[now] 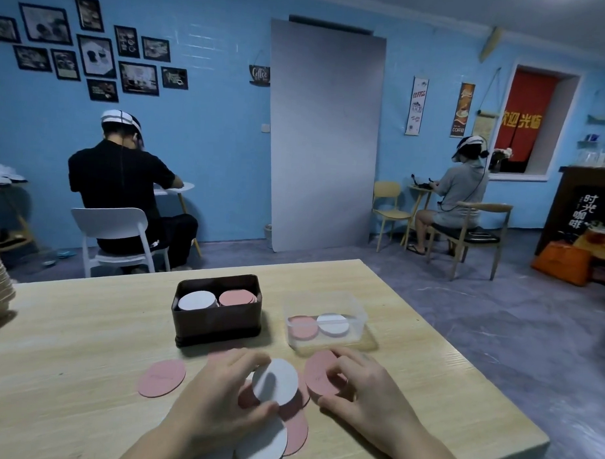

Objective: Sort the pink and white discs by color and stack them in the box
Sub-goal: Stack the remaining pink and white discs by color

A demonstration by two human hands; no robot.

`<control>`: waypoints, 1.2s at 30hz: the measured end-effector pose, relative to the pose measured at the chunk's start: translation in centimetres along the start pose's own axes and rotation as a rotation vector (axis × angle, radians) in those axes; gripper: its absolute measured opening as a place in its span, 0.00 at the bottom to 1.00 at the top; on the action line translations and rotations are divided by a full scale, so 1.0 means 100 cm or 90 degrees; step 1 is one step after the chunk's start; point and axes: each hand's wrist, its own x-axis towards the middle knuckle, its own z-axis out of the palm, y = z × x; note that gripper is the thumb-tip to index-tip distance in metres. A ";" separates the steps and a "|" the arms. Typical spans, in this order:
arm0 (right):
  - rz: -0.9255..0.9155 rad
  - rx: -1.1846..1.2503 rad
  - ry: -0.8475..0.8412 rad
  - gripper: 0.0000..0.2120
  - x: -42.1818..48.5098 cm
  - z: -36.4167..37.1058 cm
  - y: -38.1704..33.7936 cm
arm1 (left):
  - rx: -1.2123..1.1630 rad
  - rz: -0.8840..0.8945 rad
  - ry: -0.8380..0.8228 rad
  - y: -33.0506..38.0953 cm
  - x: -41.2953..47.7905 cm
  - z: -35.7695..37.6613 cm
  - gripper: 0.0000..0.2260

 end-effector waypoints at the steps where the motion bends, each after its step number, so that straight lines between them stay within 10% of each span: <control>1: -0.002 0.007 -0.009 0.19 0.002 0.002 -0.002 | 0.001 0.015 0.013 -0.004 0.000 0.002 0.21; 8: 0.004 0.086 -0.037 0.31 0.019 0.024 -0.030 | -0.026 0.069 0.044 -0.011 0.003 0.012 0.22; 36: -0.116 0.030 -0.019 0.18 0.016 0.025 -0.037 | 0.013 0.043 0.068 -0.018 -0.003 0.004 0.08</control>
